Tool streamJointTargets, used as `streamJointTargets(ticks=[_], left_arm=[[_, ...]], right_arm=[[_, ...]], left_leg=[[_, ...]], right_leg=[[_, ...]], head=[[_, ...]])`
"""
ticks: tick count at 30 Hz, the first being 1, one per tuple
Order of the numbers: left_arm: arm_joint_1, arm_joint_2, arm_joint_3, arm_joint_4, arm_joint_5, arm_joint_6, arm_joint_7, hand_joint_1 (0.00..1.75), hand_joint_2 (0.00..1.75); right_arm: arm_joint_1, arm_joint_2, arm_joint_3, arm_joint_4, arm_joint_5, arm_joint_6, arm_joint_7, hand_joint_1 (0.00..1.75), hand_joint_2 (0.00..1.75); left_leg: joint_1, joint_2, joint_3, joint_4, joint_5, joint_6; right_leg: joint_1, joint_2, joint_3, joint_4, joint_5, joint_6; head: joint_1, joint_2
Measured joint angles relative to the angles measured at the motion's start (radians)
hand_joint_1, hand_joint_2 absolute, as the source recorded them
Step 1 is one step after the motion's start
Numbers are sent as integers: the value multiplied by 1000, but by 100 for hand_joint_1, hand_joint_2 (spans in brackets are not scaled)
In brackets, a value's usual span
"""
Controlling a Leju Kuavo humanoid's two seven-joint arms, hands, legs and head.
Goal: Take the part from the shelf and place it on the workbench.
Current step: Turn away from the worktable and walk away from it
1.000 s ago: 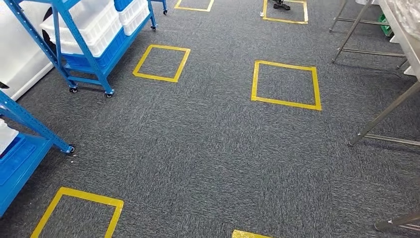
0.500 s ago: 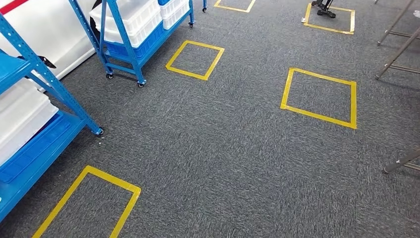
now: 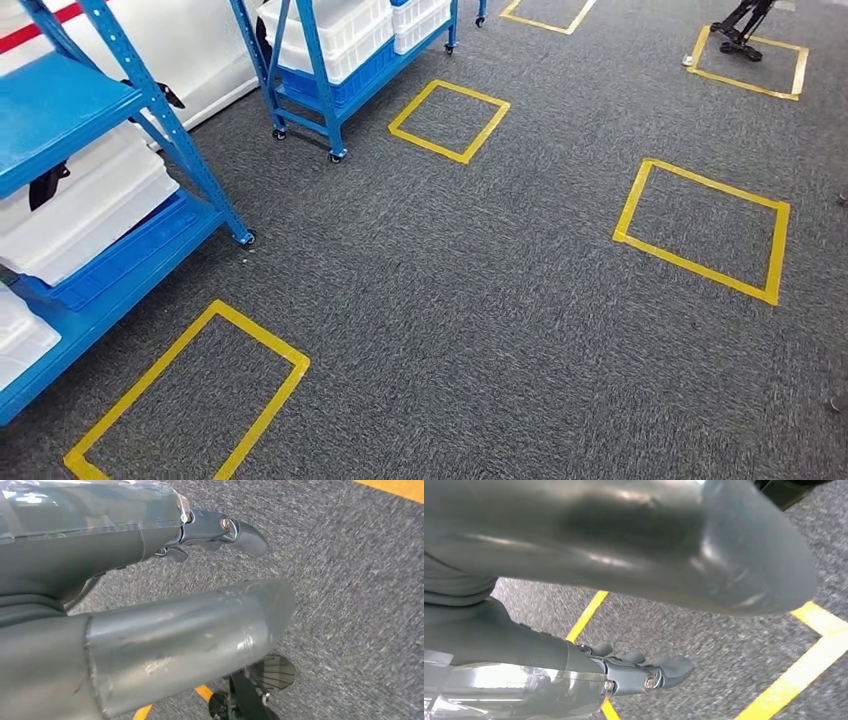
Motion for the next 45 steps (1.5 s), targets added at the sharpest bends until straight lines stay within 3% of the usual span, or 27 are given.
streamJointTargets(ticks=[2, 4, 6, 8, 9, 10, 12, 13, 15, 17, 19, 21, 23, 24, 25, 26, 28, 30, 32, 33, 35, 37, 38, 39, 41, 43, 45], left_arm=[[3, 1, 0, 0, 0, 0, 0, 0, 0], [4, 1, -1, 0, -2, -1, -1, 0, 0], [1, 0, -3, 0, -9, -5, -2, 0, 0], [-1, 1, -8, 0, -22, -10, -5, 0, 0], [0, 1, -13, 0, -31, -13, -8, 0, 0], [1, 1, -18, 0, -38, -15, -12, 0, 0], [2, 2, -28, 0, -49, -17, -20, 0, 0], [1, 3, -31, 0, -52, -18, -24, 0, 0], [0, 7, -37, 0, -58, -22, -36, 0, 0], [2, 10, -44, 0, -64, -25, -47, 0, 0], [3, 12, -49, 0, -63, -27, -64, 0, 0], [-2, 12, -50, 0, -49, -28, -76, 0, 0], [-5, 11, -48, 0, -38, -27, -70, 0, 0], [-3, 10, -47, 0, -37, -28, -64, 0, 0], [0, 9, -47, 0, -40, -29, -59, 0, 0], [2, 8, -47, 0, -45, -29, -56, 0, 0], [3, 8, -47, 0, -56, -27, -57, 0, 0], [1, 9, -47, 0, -64, -24, -71, 0, 0], [3, 11, -47, 0, -69, -22, -97, 0, 0], [6, 13, -47, 0, -70, -22, -111, 0, 0], [5, 15, -47, 0, -63, -22, -138, 0, 0], [0, 15, -45, 0, -54, -22, -160, 0, 0], [-2, 15, -43, 0, -52, -23, -167, 0, 0], [-2, 15, -42, 0, -52, -24, -170, 0, 0], [1, 15, -41, 0, -56, -26, -169, 0, 0], [1, 14, -41, 0, -61, -28, -159, 0, 0], [1, 13, -41, 0, -65, -31, -148, 0, 0]], right_arm=[[-6, 0, 0, 0, 0, 0, 0, 0, 0], [-8, 1, 0, 0, 0, 0, 0, 0, 0], [-4, 1, 0, 0, 2, 0, 1, 0, 0], [-1, 2, 0, 0, 6, -1, 6, 0, 0], [0, 1, 0, 0, 7, -3, 9, 0, 0], [1, 1, 0, 0, 8, -4, 13, 0, 0], [2, 1, 0, 0, 9, -9, 18, 0, 0], [2, 0, -1, 1, 10, -11, 20, 0, 0], [1, 0, -1, 1, 14, -15, 25, 0, 0], [-5, 0, -1, 1, 23, -15, 31, 0, 0], [-7, 0, -1, 1, 36, -12, 38, 0, 0], [-2, 0, 0, 1, 43, -10, 40, 0, 0], [1, 1, -1, 2, 40, -11, 42, 0, 0], [1, 2, -1, 2, 37, -12, 43, 0, 0], [0, 4, -2, 2, 32, -13, 43, 0, 0], [-1, 6, -4, 2, 28, -14, 43, 0, 0], [-2, 10, -10, 2, 21, -15, 41, 0, 0], [-4, 13, -18, 2, 18, -17, 38, 0, 0], [-10, 14, -27, 1, 18, -19, 35, 0, 0], [-13, 13, -30, 1, 19, -19, 33, 0, 0], [-12, 11, -35, 0, 20, -18, 28, 0, 0], [-8, 10, -41, 0, 22, -16, 26, 0, 0], [-6, 10, -43, 0, 24, -15, 26, 0, 0], [-5, 9, -45, 0, 25, -15, 26, 0, 0], [-5, 9, -48, 0, 27, -15, 25, 0, 0], [-3, 9, -50, 0, 29, -16, 21, 0, 0], [-4, 9, -52, 0, 30, -17, 19, 0, 0]], left_leg=[[2, -21, 2, -9, 7, 11], [8, -41, 9, -23, 18, 24], [11, -61, 10, -28, 24, 30], [10, -84, 8, -27, 24, 31], [11, -97, 9, -25, 24, 31], [12, -111, 9, -23, 23, 29], [14, -139, 8, -14, 18, 22], [15, -151, 4, -6, 15, 15], [16, -170, -5, 1, 13, 0], [20, -181, -11, 2, 15, -14], [20, -144, -27, 35, -7, -24], [19, -92, -74, 137, -64, -30], [19, -75, -130, 256, -113, -33], [20, -73, -140, 280, -115, -33], [19, -69, -132, 266, -98, -31], [18, -62, -103, 213, -66, -26], [8, -19, -33, 76, -11, -10], [-3, 9, -4, 9, 4, 4], [-6, -7, -4, 0, 7, 12], [-3, -18, 0, -7, 11, 16], [5, -40, 8, -22, 23, 26], [8, -62, 6, -26, 30, 32], [9, -75, 5, -25, 31, 34], [9, -89, 5, -24, 31, 34], [11, -116, 7, -21, 29, 31], [12, -142, 4, -10, 24, 22], [12, -163, -5, 1, 20, 8]], right_leg=[[-2, -9, 6, -2, -3, 10], [-5, 32, -6, 33, -31, 19], [-9, 86, -57, 141, -91, 25], [-13, 101, -114, 249, -128, 29], [-15, 103, -123, 260, -118, 31], [-17, 105, -115, 233, -88, 32], [-25, 137, -65, 113, -14, 35], [-27, 157, -44, 62, 7, 34], [-26, 179, -29, 24, 12, 28], [-22, 158, -30, 21, 16, 15], [-21, 135, -27, 15, 18, 0], [-18, 107, -25, 12, 17, -10], [-14, 79, -26, 13, 15, -15], [-12, 66, -25, 13, 14, -16], [-10, 54, -24, 13, 13, -16], [-8, 43, -21, 13, 11, -16], [-4, 20, -15, 13, 7, -12], [-1, 0, -11, 13, 3, -4], [-1, -18, -6, 10, 1, 6], [-3, -14, -3, 12, -2, 12], [-5, 33, -20, 61, -38, 21], [-11, 89, -78, 181, -101, 27], [-13, 98, -109, 240, -121, 29], [-15, 102, -129, 272, -122, 31], [-19, 106, -119, 233, -70, 34], [-24, 140, -68, 104, 1, 35], [-26, 170, -39, 28, 27, 31]], head=[[0, 0], [2, 0], [7, 0], [8, 0], [8, 0], [8, 0], [9, 0], [9, 0], [9, 0], [8, 0], [4, 0], [-3, 0], [-5, 0], [-5, 0], [-5, 0], [-5, 0], [-4, 0], [-4, 0], [-4, 0], [-3, 0], [1, 0], [6, 0], [7, 0], [8, 0], [8, 0], [9, 0], [9, 0]])
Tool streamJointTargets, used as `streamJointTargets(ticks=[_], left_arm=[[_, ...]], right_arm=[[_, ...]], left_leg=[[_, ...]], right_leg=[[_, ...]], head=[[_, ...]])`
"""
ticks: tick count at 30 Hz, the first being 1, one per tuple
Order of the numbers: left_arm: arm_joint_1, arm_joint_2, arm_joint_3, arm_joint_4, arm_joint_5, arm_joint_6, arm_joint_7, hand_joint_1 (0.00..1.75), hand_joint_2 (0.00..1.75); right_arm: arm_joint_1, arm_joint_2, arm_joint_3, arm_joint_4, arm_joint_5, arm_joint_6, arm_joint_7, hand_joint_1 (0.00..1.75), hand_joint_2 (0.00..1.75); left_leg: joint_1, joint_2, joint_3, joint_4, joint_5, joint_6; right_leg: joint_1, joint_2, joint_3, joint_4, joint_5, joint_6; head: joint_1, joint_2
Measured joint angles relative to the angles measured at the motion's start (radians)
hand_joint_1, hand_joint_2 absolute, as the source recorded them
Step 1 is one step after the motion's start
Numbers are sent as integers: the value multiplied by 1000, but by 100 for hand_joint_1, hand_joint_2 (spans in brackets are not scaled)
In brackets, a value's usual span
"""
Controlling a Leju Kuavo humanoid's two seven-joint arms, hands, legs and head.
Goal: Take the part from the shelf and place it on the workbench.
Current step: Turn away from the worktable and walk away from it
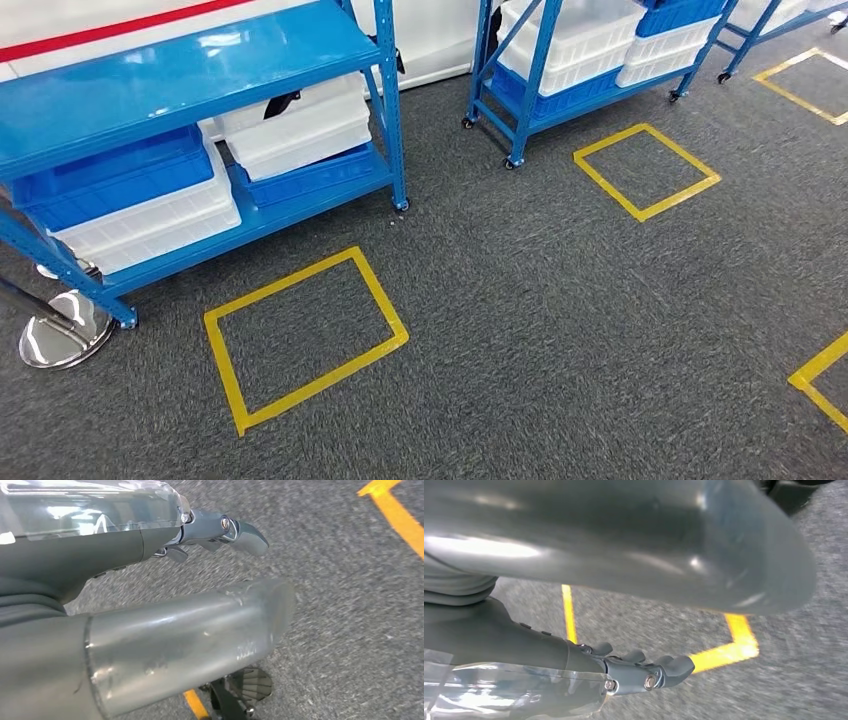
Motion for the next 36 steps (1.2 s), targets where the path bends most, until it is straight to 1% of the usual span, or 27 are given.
streamJointTargets(ticks=[1, 3, 5, 7, 8, 9, 10, 11, 12, 14, 16, 18, 19, 20, 22, 23, 24, 25, 26, 27, 28, 29, 30, 31, 33, 34, 36], left_arm=[[1, -1, 0, 0, -2, -1, 4, 0, 0], [6, -3, 0, 0, -5, -3, 8, 0, 0], [9, -6, 0, 0, -6, -4, 11, 0, 0], [7, -7, 0, 0, -6, -6, 12, 0, 0], [6, -8, 0, 0, -6, -7, 12, 0, 0], [7, -9, 0, 0, -6, -9, 13, 0, 0], [10, -10, 0, 0, -6, -11, 12, 0, 0], [12, -11, 0, 0, -7, -12, 12, 0, 0], [13, -11, 0, 0, -7, -13, 11, 0, 0], [11, -12, 0, 0, -8, -14, 6, 0, 0], [10, -13, 0, 0, -7, -16, -3, 0, 0], [13, -17, 0, 0, -7, -20, -12, 0, 0], [14, -21, 0, 0, -8, -21, -15, 0, 0], [14, -24, 0, 0, -8, -23, -18, 0, 0], [11, -29, 0, 0, -9, -26, -21, 0, 0], [9, -31, 0, 0, -9, -27, -22, 0, 0], [9, -33, 0, 0, -10, -28, -22, 0, 0], [10, -35, 0, 0, -11, -28, -22, 0, 0], [11, -37, 0, 0, -14, -29, -21, 0, 0], [11, -40, -1, 0, -18, -29, -20, 0, 0], [12, -43, -1, 0, -22, -29, -19, 0, 0], [11, -45, -2, 0, -25, -28, -18, 0, 0], [10, -47, -2, 0, -27, -28, -18, 0, 0], [11, -47, -2, 0, -27, -27, -20, 0, 0], [13, -47, -2, 0, -27, -27, -23, 0, 0], [16, -48, -2, 0, -27, -26, -25, 0, 0], [15, -49, -2, 0, -26, -26, -31, 0, 0]], right_arm=[[-2, 0, 0, 0, 0, -1, 0, 0, 0], [-7, 1, -1, 0, 1, -3, 0, 0, 0], [-6, 4, -1, 0, 1, -4, 1, 0, 0], [0, 4, -2, 0, 1, -5, 3, 0, 0], [2, 4, -4, 0, 1, -6, 6, 0, 0], [4, 4, -6, 0, 1, -7, 9, 0, 0], [4, 4, -7, 0, 1, -8, 12, 0, 0], [3, 4, -8, 0, 0, -9, 15, 0, 0], [3, 4, -8, 0, 0, -10, 16, 0, 0], [3, 4, -9, 0, 0, -10, 19, 0, 0], [2, 4, -11, 0, 0, -10, 21, 0, 0], [-4, 4, -11, 0, 1, -10, 22, 0, 0], [-5, 4, -12, 0, 1, -10, 24, 0, 0], [-5, 4, -13, 0, 2, -10, 25, 0, 0], [-2, 3, -15, 0, 2, -10, 27, 0, 0], [0, 4, -16, 0, 2, -10, 27, 0, 0], [1, 4, -17, 0, 2, -10, 28, 0, 0], [3, 3, -18, 0, 2, -10, 28, 0, 0], [4, 3, -20, 0, 2, -11, 26, 0, 0], [4, 3, -21, 0, 2, -12, 24, 0, 0], [6, 2, -23, 0, 2, -12, 20, 0, 0], [7, 1, -25, 0, 2, -13, 15, 0, 0], [7, 1, -26, 0, 2, -13, 12, 0, 0], [6, 0, -28, 0, 3, -13, 10, 0, 0], [1, 0, -31, 0, 4, -13, 10, 0, 0], [-1, 0, -32, -1, 5, -13, 11, 0, 0], [1, 0, -33, -1, 8, -13, 12, 0, 0]], left_leg=[[1, -9, -4, 2, 0, -8], [5, -19, -9, 1, 0, -20], [6, 19, -29, 44, -29, -30], [7, 72, -85, 161, -93, -38], [8, 83, -116, 226, -120, -41], [9, 89, -136, 268, -132, -44], [9, 92, -139, 274, -124, -44], [9, 97, -121, 240, -97, -44], [8, 107, -87, 176, -61, -41], [1, 146, -23, 47, -13, -28], [-8, 161, -4, 1, -7, -15], [-7, 140, -2, -5, -2, -4], [-4, 129, 2, -12, 2, 3], [-1, 120, 6, -18, 7, 10], [2, 100, 8, -24, 13, 19], [2, 88, 7, -24, 14, 22], [1, 75, 7, -23, 14, 22], [1, 62, 8, -23, 14, 22], [2, 47, 9, -21, 13, 20], [2, 32, 11, -19, 11, 18], [3, 19, 11, -16, 9, 15], [2, 6, 8, -10, 5, 9], [1, -5, 4, -5, 3, 4], [1, -14, -1, -2, 1, -2], [3, -31, -6, -2, 1, -15], [4, -21, -9, 4, -3, -21], [3, 30, -33, 60, -38, -30]], right_leg=[[2, 2, 1, -5, -4, -4], [2, -19, 4, -10, -1, -17], [1, -43, 8, -19, 3, -32], [4, -70, 9, -22, 2, -41], [6, -84, 9, -22, 1, -43], [7, -97, 9, -21, -1, -43], [8, -109, 11, -21, -3, -43], [9, -121, 13, -21, -5, -41], [9, -132, 18, -21, -8, -39], [12, -153, 26, -21, -14, -31], [15, -170, 32, -21, -19, -21], [13, -180, 40, -23, -23, -9], [12, -167, 41, -17, -30, -3], [11, -143, 33, 5, -47, 2], [9, -86, -17, 109, -105, 8], [9, -72, -53, 177, -134, 10], [8, -67, -84, 231, -148, 12], [8, -66, -100, 252, -141, 13], [8, -63, -99, 235, -113, 13], [6, -56, -80, 180, -71, 12], [3, -36, -53, 110, -30, 11], [1, -15, -30, 49, -2, 9], [1, 0, -14, 9, 12, 6], [1, 9, -9, -8, 14, 3], [3, -10, -7, -12, 14, -8], [2, -21, -4, -16, 15, -14], [0, -47, 1, -22, 16, -27]], head=[[0, 0], [0, 0], [-6, 0], [-15, 0], [-16, 0], [-16, 0], [-16, 0], [-16, 0], [-16, 0], [-16, 0], [-14, 0], [-14, 0], [-13, 0], [-10, 0], [-4, 0], [-3, 0], [-2, 0], [-2, 0], [-2, 0], [-2, 0], [-1, 0], [0, 0], [0, 0], [1, 0], [0, 0], [0, 0], [-7, 0]])
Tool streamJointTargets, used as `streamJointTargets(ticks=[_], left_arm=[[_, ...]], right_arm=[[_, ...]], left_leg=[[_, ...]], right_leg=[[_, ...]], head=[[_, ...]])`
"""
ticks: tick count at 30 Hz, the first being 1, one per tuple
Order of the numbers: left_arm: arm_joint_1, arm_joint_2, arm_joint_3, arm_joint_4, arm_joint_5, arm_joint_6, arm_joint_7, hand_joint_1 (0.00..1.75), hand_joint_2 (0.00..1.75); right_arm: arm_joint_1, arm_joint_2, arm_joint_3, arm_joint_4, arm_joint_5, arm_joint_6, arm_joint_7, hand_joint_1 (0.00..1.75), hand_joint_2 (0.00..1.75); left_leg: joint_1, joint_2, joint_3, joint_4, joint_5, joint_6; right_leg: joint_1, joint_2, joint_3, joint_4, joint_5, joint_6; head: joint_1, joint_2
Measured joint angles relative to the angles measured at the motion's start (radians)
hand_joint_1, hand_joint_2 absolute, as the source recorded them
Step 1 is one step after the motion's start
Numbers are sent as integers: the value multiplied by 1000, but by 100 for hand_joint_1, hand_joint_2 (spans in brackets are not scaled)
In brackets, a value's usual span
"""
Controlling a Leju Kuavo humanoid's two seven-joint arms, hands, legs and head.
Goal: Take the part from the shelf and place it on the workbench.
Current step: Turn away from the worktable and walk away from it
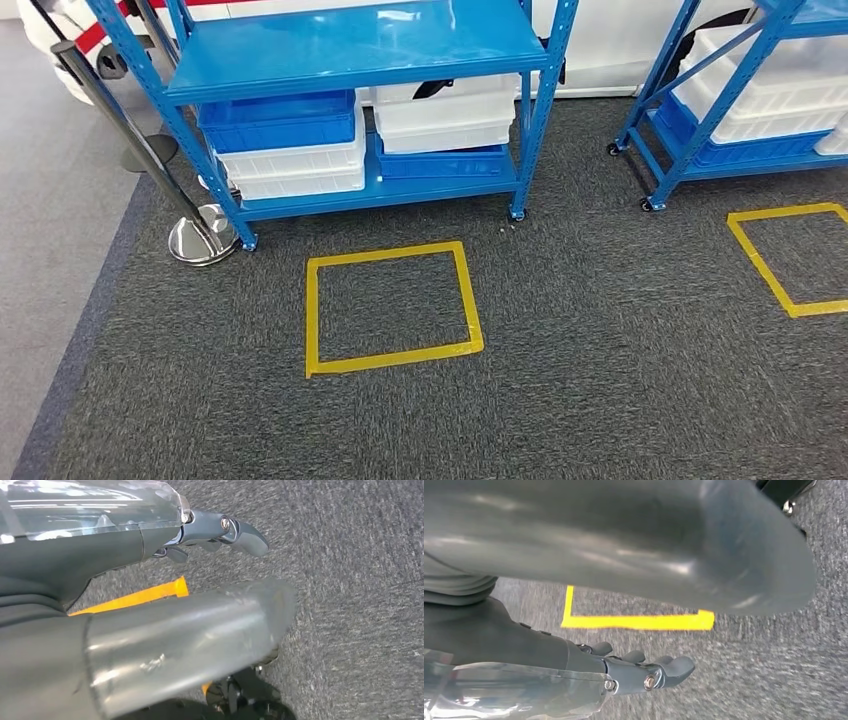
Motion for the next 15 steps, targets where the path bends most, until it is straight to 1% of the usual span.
streamJointTargets(ticks=[1, 2, 3, 4, 5, 6, 7, 8, 9, 10, 12, 13, 14, 15], left_arm=[[-2, -1, 0, 0, 0, 0, -3, 0, 0], [-5, -1, 0, 0, 1, 0, -6, 0, 0], [-6, -1, 0, 0, 1, 0, -9, 0, 0], [-5, -1, 0, 0, 0, 0, -10, 0, 0], [-3, -2, 0, 0, 0, -1, -12, 0, 0], [-2, -2, 0, 0, 0, -1, -14, 0, 0], [-1, -2, 0, 0, -1, -2, -16, 0, 0], [-3, -3, 0, 0, -1, -3, -20, 0, 0], [-5, -3, 0, 0, -1, -5, -26, 0, 0], [-5, -4, 0, 0, -1, -6, -31, 0, 0], [-1, -5, 0, 0, -1, -6, -39, 0, 0], [1, -5, 0, 0, -1, -6, -41, 0, 0], [2, -6, 0, 0, -1, -6, -44, 0, 0], [1, -7, 0, 0, -1, -6, -46, 0, 0]], right_arm=[[3, 0, -1, 0, 1, 0, 1, 0, 0], [6, -1, -1, 0, 3, 0, 1, 0, 0], [8, -1, -2, 0, 4, 0, 2, 0, 0], [8, -2, -3, 0, 5, 0, 2, 0, 0], [8, -2, -5, 0, 6, -1, 4, 0, 0], [7, -2, -6, 0, 6, -1, 5, 0, 0], [7, -2, -8, 0, 6, -2, 6, 0, 0], [7, -2, -10, 0, 6, -3, 7, 0, 0], [7, -2, -13, 0, 4, -5, 7, 0, 0], [5, -2, -17, 0, 1, -7, 6, 0, 0], [-2, -2, -25, 0, -5, -12, 2, 0, 0], [-5, -2, -29, -1, -6, -14, 0, 0, 0], [-6, -2, -32, -1, -6, -14, -2, 0, 0], [-5, -2, -36, -2, -6, -14, -3, 0, 0]], left_leg=[[0, 31, -26, 55, -30, -4], [2, 47, -58, 119, -61, -7], [4, 55, -85, 174, -82, -10], [5, 59, -100, 202, -86, -12], [6, 63, -95, 194, -71, -12], [6, 71, -72, 149, -41, -11], [5, 89, -37, 81, -7, -7], [1, 109, -3, 18, 17, -1], [-2, 125, 20, -27, 31, 5], [-6, 135, 30, -51, 34, 12], [-9, 125, 29, -59, 31, 24], [-8, 120, 34, -65, 32, 30], [-5, 114, 40, -72, 34, 36], [-3, 107, 46, -78, 37, 42]], right_leg=[[2, -14, 2, -1, -1, -4], [4, -28, 2, -1, -3, -8], [5, -43, 3, 0, -5, -10], [6, -56, 4, 0, -7, -10], [6, -68, 5, 0, -9, -9], [6, -79, 8, 1, -11, -7], [7, -90, 12, 1, -14, -5], [9, -99, 15, 1, -17, 0], [10, -107, 18, 2, -21, 6], [12, -113, 21, 2, -23, 12], [12, -123, 28, -2, -27, 24], [10, -119, 33, -1, -29, 30], [8, -102, 31, 10, -38, 35], [7, -79, 18, 42, -56, 38]], head=[[-4, 0], [-7, 0], [-7, 0], [-8, 0], [-8, 0], [-8, 0], [-8, 0], [-8, 0], [-6, 0], [-6, 0], [-4, 0], [-4, 0], [-2, 0], [1, 0]])
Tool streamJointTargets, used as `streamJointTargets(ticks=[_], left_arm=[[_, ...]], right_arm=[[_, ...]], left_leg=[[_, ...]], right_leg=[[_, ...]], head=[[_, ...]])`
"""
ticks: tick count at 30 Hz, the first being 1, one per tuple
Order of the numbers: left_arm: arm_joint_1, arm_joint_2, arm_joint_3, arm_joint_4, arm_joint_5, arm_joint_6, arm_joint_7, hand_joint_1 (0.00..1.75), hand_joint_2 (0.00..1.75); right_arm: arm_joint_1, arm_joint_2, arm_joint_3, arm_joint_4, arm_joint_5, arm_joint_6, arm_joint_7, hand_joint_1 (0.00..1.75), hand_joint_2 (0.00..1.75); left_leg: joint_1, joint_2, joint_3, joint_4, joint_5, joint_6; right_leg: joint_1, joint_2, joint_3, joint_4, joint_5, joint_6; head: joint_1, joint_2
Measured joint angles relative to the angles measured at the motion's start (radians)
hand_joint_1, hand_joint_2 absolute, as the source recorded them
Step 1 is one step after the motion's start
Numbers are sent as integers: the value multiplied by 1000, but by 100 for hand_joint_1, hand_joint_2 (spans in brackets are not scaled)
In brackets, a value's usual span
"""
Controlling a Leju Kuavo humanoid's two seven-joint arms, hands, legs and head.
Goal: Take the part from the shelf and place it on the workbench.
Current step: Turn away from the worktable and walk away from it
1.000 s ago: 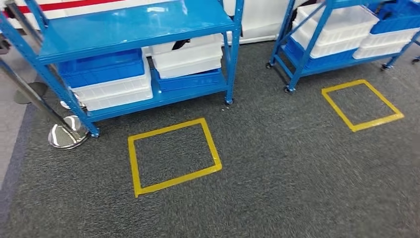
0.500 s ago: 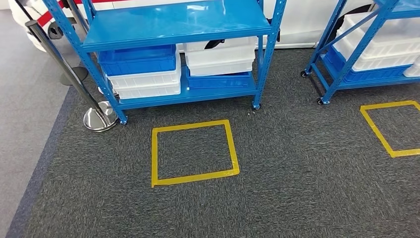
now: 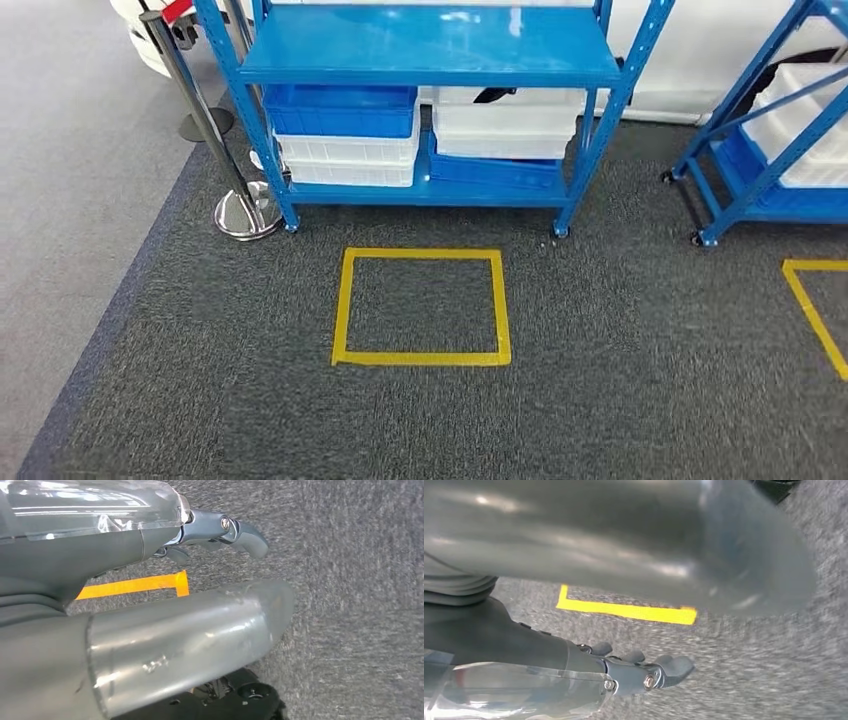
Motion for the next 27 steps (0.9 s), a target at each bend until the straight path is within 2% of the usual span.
streamJointTargets(ticks=[2, 3, 4, 5, 6, 7, 8, 9, 10, 13, 15, 16, 18, 19, 20, 21, 23, 24, 25, 27], left_arm=[[-4, -1, 0, 0, 0, 0, -4, 0, 0], [-5, -1, 0, 0, 0, 0, -5, 0, 0], [-5, -1, 0, 0, 0, 0, -5, 0, 0], [-4, -1, 0, 0, 0, 0, -5, 0, 0], [-3, -1, 0, 0, 0, 0, -6, 0, 0], [-3, -1, 0, 0, 0, 0, -6, 0, 0], [-2, -2, 1, 0, 0, 0, -6, 0, 0], [-2, -2, 1, 0, 0, 0, -5, 0, 0], [-2, -2, 1, 0, 0, 0, -5, 0, 0], [-3, -2, 1, 0, -2, 0, -4, 0, 0], [-4, -3, 1, -1, -3, -1, -4, 0, 0], [-4, -3, 1, -2, -3, -1, -4, 0, 0], [-2, -4, 2, -2, -3, -1, -3, 0, 0], [-1, -4, 2, -2, -3, -1, -2, 0, 0], [1, -4, 2, -2, -4, -1, 0, 0, 0], [2, -4, 2, -2, -6, -2, 1, 0, 0], [5, -4, 2, -2, -11, -3, 4, 0, 0], [6, -4, 2, -2, -13, -4, 6, 0, 0], [6, -4, 2, -2, -15, -4, 7, 0, 0], [6, -4, 2, -2, -17, -4, 10, 0, 0]], right_arm=[[7, -1, -7, 0, 0, 1, -2, 0, 0], [10, -1, -10, 0, 0, 2, -2, 0, 0], [13, -2, -12, 0, 0, 3, -3, 0, 0], [15, -2, -14, 0, 0, 3, -4, 0, 0], [17, -2, -14, 0, 0, 4, -4, 0, 0], [19, -2, -14, 0, 0, 5, -5, 0, 0], [20, -3, -14, 1, 0, 6, -5, 0, 0], [20, -3, -15, 1, 0, 7, -5, 0, 0], [19, -3, -15, 1, 0, 8, -5, 0, 0], [16, -2, -16, 1, 0, 8, -5, 0, 0], [16, -1, -17, 1, 0, 9, -4, 0, 0], [16, -1, -18, 1, 0, 9, -4, 0, 0], [17, -1, -21, 1, 0, 9, -3, 0, 0], [17, -1, -22, 1, 0, 9, -2, 0, 0], [18, -1, -23, 1, 0, 10, 0, 0, 0], [18, -1, -24, 1, 0, 10, 1, 0, 0], [19, 0, -25, 2, 0, 11, 3, 0, 0], [19, 1, -26, 2, 0, 11, 4, 0, 0], [19, 2, -27, 3, 0, 11, 5, 0, 0], [17, 2, -28, 3, 0, 12, 6, 0, 0]], left_leg=[[1, -11, 6, -4, -1, 10], [0, -18, 8, -3, -3, 12], [-2, -24, 13, -3, -7, 13], [-2, -31, 19, -3, -11, 13], [-2, -38, 28, -3, -17, 11], [-2, -42, 37, -2, -24, 8], [-4, -46, 44, -1, -33, 3], [-5, -49, 50, 1, -41, -3], [-7, -51, 53, 2, -49, -9], [-4, -53, 62, 2, -64, -26], [-1, -49, 47, 48, -87, -38], [1, -46, 19, 104, -108, -43], [3, -45, -68, 245, -151, -51], [5, -45, -107, 294, -153, -53], [5, -45, -130, 306, -134, -53], [6, -44, -135, 281, -94, -52], [5, -42, -107, 159, 4, -43], [1, -40, -88, 104, 32, -36], [-2, -38, -75, 68, 42, -28], [-7, -36, -61, 41, 28, -14]], right_leg=[[-2, 47, -65, 120, -54, 2], [-2, 55, -104, 183, -74, 3], [-3, 58, -132, 222, -76, 3], [-3, 59, -143, 224, -57, 3], [-4, 59, -136, 189, -20, 2], [-5, 60, -114, 126, 27, 0], [-4, 61, -89, 61, 62, -3], [-2, 62, -68, 10, 83, -7], [0, 63, -56, -19, 88, -12], [2, 64, -45, -32, 72, -29], [-1, 61, -30, -38, 64, -41], [-3, 60, -21, -41, 58, -47], [-3, 58, -6, -41, 42, -52], [-3, 59, 4, -41, 34, -52], [-3, 60, 16, -41, 24, -51], [-3, 61, 30, -41, 13, -49], [-3, 61, 60, -43, -10, -43], [-2, 61, 70, -44, -19, -38], [-1, 61, 76, -47, -26, -32], [1, 61, 84, -48, -26, -18]], head=[[8, 0], [10, 0], [10, 0], [10, 0], [11, 0], [11, 0], [12, 0], [13, 0], [12, 0], [9, 0], [6, 0], [4, 0], [2, 0], [2, 0], [2, 0], [2, 0], [2, 0], [3, 0], [4, 0], [5, 0]])
